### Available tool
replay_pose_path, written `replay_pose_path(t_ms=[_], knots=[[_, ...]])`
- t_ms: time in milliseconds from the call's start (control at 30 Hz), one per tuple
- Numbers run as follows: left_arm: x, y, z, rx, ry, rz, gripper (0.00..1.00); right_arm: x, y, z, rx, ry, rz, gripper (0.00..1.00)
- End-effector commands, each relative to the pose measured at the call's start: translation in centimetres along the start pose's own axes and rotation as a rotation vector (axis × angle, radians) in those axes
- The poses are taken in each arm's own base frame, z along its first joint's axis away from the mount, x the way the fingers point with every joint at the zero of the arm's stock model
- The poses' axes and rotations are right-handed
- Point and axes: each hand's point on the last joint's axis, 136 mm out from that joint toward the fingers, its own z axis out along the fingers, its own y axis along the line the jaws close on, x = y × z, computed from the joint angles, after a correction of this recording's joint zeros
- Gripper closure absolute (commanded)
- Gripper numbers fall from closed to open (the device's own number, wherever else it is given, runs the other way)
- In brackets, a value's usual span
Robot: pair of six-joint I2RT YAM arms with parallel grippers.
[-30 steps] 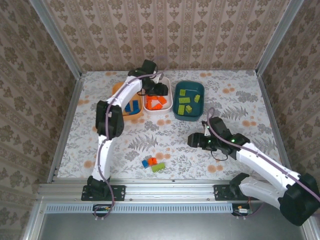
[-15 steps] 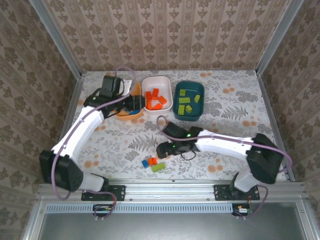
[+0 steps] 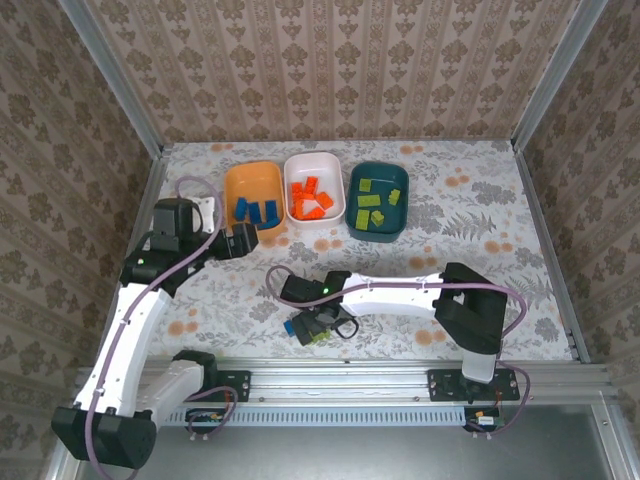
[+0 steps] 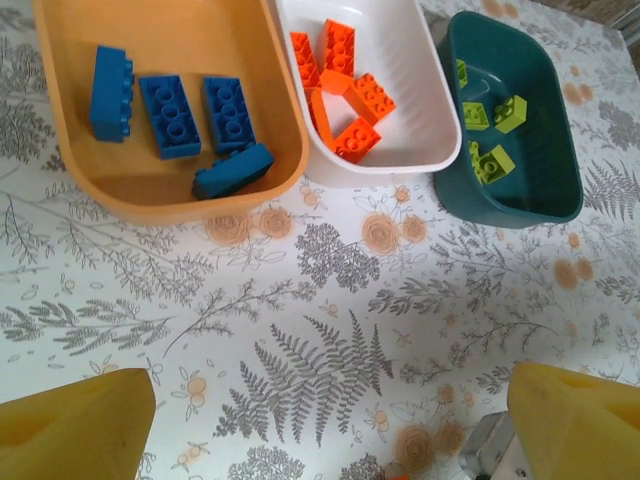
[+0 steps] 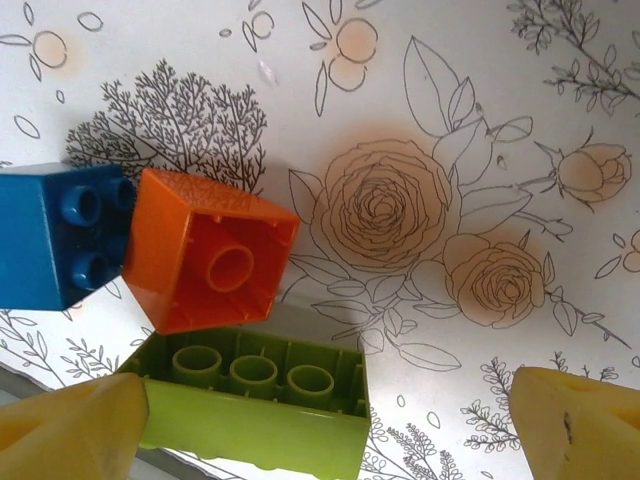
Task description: Sort the legos into containers by color
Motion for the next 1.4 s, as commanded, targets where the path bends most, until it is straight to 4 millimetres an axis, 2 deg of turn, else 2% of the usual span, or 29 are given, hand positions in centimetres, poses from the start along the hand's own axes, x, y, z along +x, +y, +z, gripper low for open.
replay_pose_path(t_ms=[0,333,533,700,933,1033,1167,1367], knots=[[1.4,0.5,0.3,0.004,0.044,-0.015,0.07,0.3,-0.1,0.1,0.041,0.017,-0.011,0.05],[1.3,0.8,0.3,0.012,0.042,-0.033,0.05,1.2,2.3,1.4,-0.053,0.054,-0.003,0.06],[1.5,1.1,0.3,0.006,0.047,-0.039,0.04,1.7,2.5,2.2,-0.063,0.074,0.003,0.08],[1.6,1.3,0.3,0.005,0.047,-0.042,0.03,1.7,2.4,2.5,-0.06,0.074,0.005,0.13],[1.7,1.7,0.1,-0.005,0.053,-0.049,0.01,1.6,2.7,2.5,-0.073,0.07,0.001,0.3],[1.8,1.8,0.2,-0.005,0.055,-0.052,0.0,1.6,2.6,2.4,-0.07,0.07,0.001,0.47],[1.7,1.8,0.2,-0.002,0.054,-0.055,0.0,1.6,2.4,2.2,-0.065,0.064,0.006,0.61],[1.6,1.7,0.2,0.002,0.051,-0.057,0.0,1.6,1.9,1.8,-0.049,0.054,0.011,0.68]])
